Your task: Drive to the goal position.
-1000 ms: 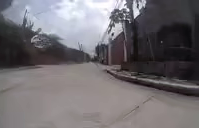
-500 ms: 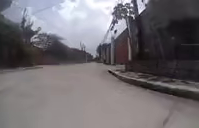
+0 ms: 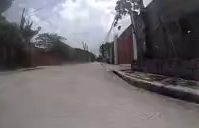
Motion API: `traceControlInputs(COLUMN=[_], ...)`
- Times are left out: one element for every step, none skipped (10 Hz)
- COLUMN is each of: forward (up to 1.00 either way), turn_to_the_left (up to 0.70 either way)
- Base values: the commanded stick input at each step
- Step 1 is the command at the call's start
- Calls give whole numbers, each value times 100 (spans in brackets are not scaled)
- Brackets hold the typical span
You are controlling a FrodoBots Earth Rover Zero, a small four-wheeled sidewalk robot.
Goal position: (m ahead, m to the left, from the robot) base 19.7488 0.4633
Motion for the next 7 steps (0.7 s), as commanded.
traceControlInputs(forward=[100,100,100,100,100,100,100], turn_to_the_left=[0,0,0,-1,-3,-5,-6])
